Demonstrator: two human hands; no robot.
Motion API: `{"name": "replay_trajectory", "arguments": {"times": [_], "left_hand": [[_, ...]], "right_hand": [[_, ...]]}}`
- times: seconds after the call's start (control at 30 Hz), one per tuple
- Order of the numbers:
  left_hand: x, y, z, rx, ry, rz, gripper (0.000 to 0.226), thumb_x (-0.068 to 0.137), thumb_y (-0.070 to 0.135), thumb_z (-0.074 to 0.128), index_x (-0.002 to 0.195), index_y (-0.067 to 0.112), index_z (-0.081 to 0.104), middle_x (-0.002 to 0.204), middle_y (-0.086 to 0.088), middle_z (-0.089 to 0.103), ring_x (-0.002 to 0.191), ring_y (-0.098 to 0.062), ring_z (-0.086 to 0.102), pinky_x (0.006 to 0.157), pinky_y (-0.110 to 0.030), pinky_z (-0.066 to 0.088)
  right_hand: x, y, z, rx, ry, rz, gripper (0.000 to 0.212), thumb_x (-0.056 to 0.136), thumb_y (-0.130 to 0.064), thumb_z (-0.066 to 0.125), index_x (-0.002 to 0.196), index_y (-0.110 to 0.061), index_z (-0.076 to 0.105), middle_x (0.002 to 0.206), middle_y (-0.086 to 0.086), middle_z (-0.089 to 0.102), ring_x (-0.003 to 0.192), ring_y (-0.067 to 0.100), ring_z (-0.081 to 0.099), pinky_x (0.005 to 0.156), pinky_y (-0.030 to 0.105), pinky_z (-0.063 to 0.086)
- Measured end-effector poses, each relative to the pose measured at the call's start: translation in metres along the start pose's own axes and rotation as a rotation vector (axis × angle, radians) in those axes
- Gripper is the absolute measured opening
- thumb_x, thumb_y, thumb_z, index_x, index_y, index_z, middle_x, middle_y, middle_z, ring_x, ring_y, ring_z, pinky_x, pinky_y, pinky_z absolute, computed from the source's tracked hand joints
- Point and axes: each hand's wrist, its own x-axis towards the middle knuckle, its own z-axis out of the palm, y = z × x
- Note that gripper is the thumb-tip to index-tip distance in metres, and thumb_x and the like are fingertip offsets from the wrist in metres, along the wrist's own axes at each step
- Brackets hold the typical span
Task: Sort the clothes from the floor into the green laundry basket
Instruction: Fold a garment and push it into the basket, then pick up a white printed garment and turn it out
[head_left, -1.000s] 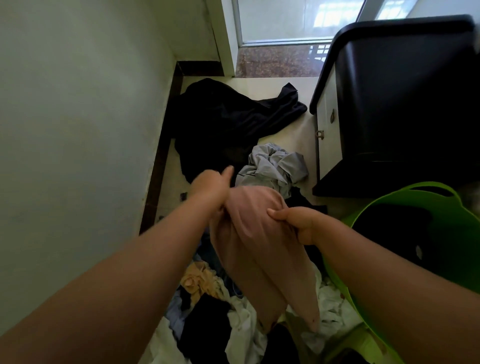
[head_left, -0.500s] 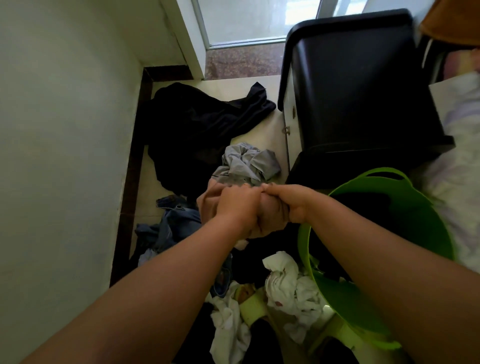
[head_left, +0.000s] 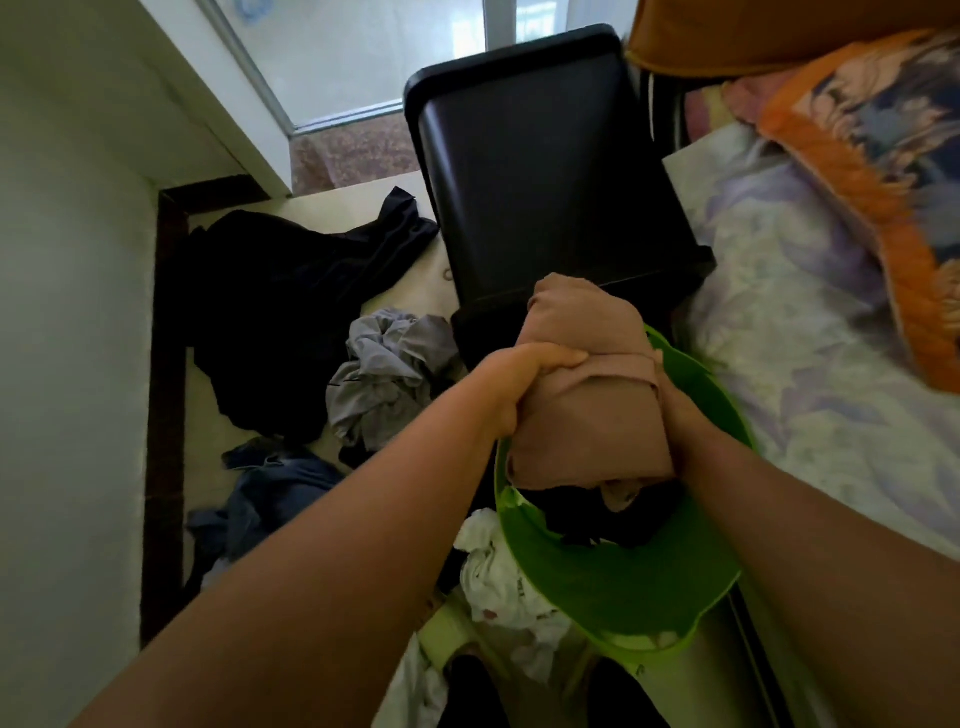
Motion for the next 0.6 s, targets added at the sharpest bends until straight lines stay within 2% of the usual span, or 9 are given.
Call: {"name": "replay_trajectory", "arguments": {"times": [0.07, 0.13, 0.2, 0.27, 0.3, 0.37, 0.47, 0.57, 0.6], "left_hand": [[0.015, -0.016, 0.019, -0.122, -0.076, -0.045, 0.063, 0.066, 0.032, 0.084, 0.123, 0.018, 0.061, 0.110, -0.013, 0.070, 0.100, -0.034, 0.066, 0.089, -0.048, 0.053], [0.035, -0.038, 0.033, -0.171, -0.038, -0.057, 0.074, 0.060, 0.039, 0.087, 0.124, 0.013, 0.060, 0.113, -0.014, 0.069, 0.103, -0.034, 0.064, 0.091, -0.049, 0.053], [0.052, -0.059, 0.043, 0.053, 0.187, 0.019, 0.072, 0.069, 0.043, 0.082, 0.128, 0.011, 0.054, 0.121, -0.013, 0.063, 0.107, -0.034, 0.061, 0.089, -0.045, 0.054], [0.062, -0.074, 0.042, 0.440, 0.435, 0.131, 0.059, 0.086, 0.038, 0.068, 0.135, 0.016, 0.044, 0.119, -0.009, 0.060, 0.100, -0.030, 0.060, 0.073, -0.036, 0.052], [0.063, -0.079, 0.039, 0.520, 0.477, 0.164, 0.054, 0.089, 0.034, 0.064, 0.136, 0.018, 0.042, 0.113, -0.006, 0.060, 0.092, -0.027, 0.061, 0.065, -0.033, 0.049], [0.062, -0.085, 0.036, 0.565, 0.452, 0.210, 0.052, 0.092, 0.031, 0.061, 0.138, 0.020, 0.040, 0.108, -0.005, 0.058, 0.084, -0.023, 0.059, 0.062, -0.031, 0.047], [0.063, -0.093, 0.033, 0.538, 0.398, 0.195, 0.061, 0.093, 0.032, 0.060, 0.146, 0.020, 0.031, 0.125, -0.009, 0.055, 0.090, -0.023, 0.058, 0.069, -0.032, 0.047], [0.060, -0.105, 0.022, 0.467, 0.405, 0.180, 0.058, 0.094, 0.031, 0.057, 0.146, 0.021, 0.033, 0.112, -0.009, 0.059, 0.072, -0.016, 0.055, 0.057, -0.028, 0.045], [0.058, -0.107, 0.018, 0.462, 0.407, 0.175, 0.056, 0.093, 0.030, 0.057, 0.144, 0.021, 0.035, 0.105, -0.008, 0.060, 0.070, -0.017, 0.056, 0.058, -0.029, 0.047]], "right_hand": [[-0.003, -0.001, -0.024, -0.023, 0.023, -0.038, 0.053, 0.103, -0.043, 0.024, 0.139, -0.009, 0.044, 0.082, -0.001, 0.051, 0.071, 0.010, 0.049, 0.058, 0.025, 0.045], [0.008, 0.007, -0.042, -0.054, 0.080, -0.062, 0.053, 0.103, -0.045, 0.027, 0.134, -0.009, 0.049, 0.093, 0.000, 0.057, 0.081, 0.019, 0.055, 0.061, 0.031, 0.043], [0.022, 0.019, -0.056, -0.112, 0.122, -0.005, 0.056, 0.100, -0.052, 0.032, 0.126, -0.009, 0.055, 0.113, 0.007, 0.058, 0.095, 0.029, 0.057, 0.075, 0.032, 0.047], [0.038, 0.034, -0.061, -0.217, 0.155, 0.070, 0.063, 0.098, -0.054, 0.035, 0.134, -0.005, 0.050, 0.134, 0.014, 0.053, 0.114, 0.034, 0.054, 0.092, 0.038, 0.044], [0.043, 0.041, -0.061, -0.310, 0.156, 0.076, 0.059, 0.100, -0.047, 0.035, 0.139, -0.003, 0.044, 0.140, 0.017, 0.048, 0.124, 0.034, 0.049, 0.099, 0.037, 0.040], [0.049, 0.053, -0.058, -0.456, 0.131, 0.090, 0.051, 0.103, -0.032, 0.035, 0.143, 0.000, 0.038, 0.145, 0.021, 0.042, 0.133, 0.033, 0.042, 0.103, 0.033, 0.037], [0.035, 0.058, -0.032, -0.649, 0.031, 0.040, 0.049, 0.103, -0.029, 0.037, 0.147, -0.009, 0.034, 0.149, 0.017, 0.036, 0.134, 0.032, 0.038, 0.104, 0.030, 0.034], [0.025, 0.069, 0.005, -0.814, -0.157, -0.032, 0.045, 0.102, -0.028, 0.041, 0.143, -0.009, 0.042, 0.144, 0.013, 0.045, 0.131, 0.029, 0.042, 0.102, 0.027, 0.034], [0.022, 0.072, 0.017, -0.843, -0.211, -0.059, 0.041, 0.101, -0.026, 0.043, 0.138, -0.008, 0.048, 0.139, 0.013, 0.051, 0.127, 0.029, 0.047, 0.099, 0.027, 0.037]]}}
